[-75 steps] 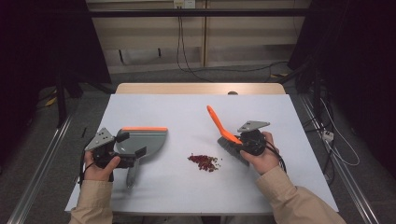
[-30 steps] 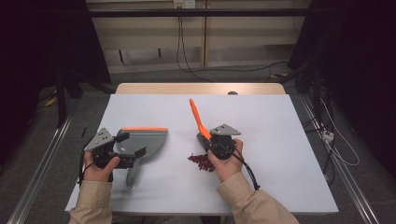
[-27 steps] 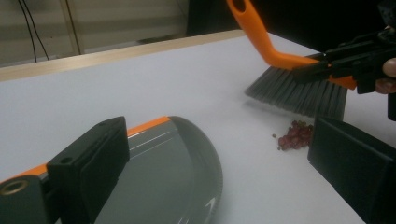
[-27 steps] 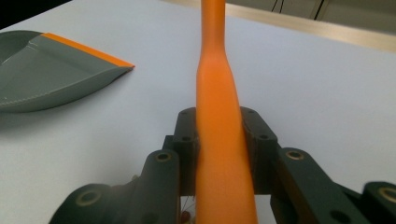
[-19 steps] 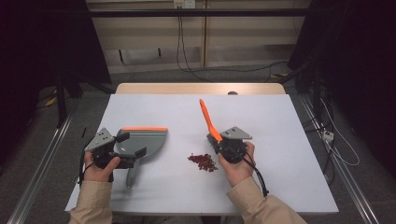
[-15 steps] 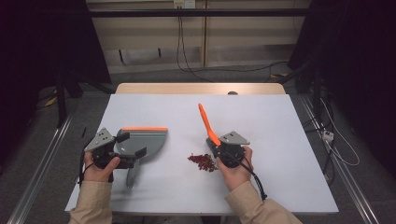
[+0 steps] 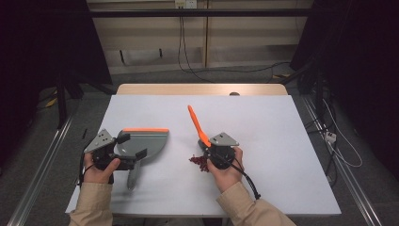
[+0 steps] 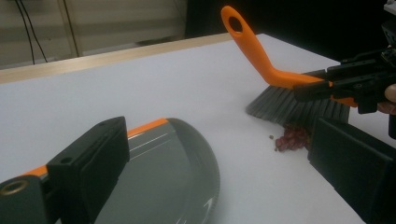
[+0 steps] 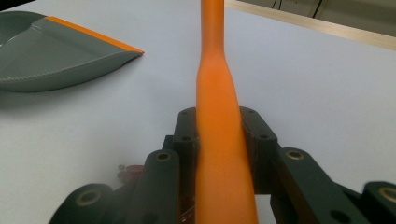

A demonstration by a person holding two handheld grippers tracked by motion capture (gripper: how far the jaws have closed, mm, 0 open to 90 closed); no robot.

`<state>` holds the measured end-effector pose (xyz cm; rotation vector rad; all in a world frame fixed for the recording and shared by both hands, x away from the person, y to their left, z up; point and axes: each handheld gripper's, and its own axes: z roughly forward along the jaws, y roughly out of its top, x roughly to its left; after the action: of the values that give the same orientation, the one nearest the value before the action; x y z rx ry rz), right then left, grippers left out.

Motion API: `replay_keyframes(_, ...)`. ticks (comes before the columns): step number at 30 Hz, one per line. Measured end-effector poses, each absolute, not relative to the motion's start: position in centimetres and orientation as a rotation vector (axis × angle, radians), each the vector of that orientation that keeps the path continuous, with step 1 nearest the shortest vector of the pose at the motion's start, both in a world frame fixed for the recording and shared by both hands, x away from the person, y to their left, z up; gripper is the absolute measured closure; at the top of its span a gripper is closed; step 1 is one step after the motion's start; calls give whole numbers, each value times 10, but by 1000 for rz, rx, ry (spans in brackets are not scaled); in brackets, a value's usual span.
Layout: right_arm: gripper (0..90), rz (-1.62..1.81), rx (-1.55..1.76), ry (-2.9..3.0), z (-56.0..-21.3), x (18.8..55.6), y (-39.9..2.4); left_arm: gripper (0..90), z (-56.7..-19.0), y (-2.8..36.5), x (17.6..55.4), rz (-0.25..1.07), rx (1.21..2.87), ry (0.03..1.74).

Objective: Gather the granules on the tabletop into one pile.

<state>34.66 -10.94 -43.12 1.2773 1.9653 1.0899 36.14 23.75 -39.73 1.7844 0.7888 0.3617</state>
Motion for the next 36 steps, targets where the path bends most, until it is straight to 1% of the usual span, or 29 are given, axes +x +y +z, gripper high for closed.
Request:
replay_keyframes(12, 713, 1158, 1236, 1961, -421, 348, -132, 53, -398, 236, 359, 352, 1801, 794)
replay_keyframes(16, 713, 1228, 1214, 1981, -419, 347, -148, 52, -399, 235, 356, 332, 1818, 798)
replay_keyframes(24, 713, 1248, 1219, 1976, -419, 346, -171, 52, -406, 234, 349, 326, 1870, 845)
replay_keyframes(26, 713, 1239, 1228, 1963, -422, 347, -170, 52, -408, 234, 348, 323, 1870, 849)
replay_keyframes(30, 713, 1211, 1222, 1985, -435, 349, -155, 52, -407, 236, 346, 328, 1865, 839)
replay_keyframes(36, 713, 1234, 1193, 1997, -437, 350, -135, 52, -408, 238, 346, 322, 1857, 845)
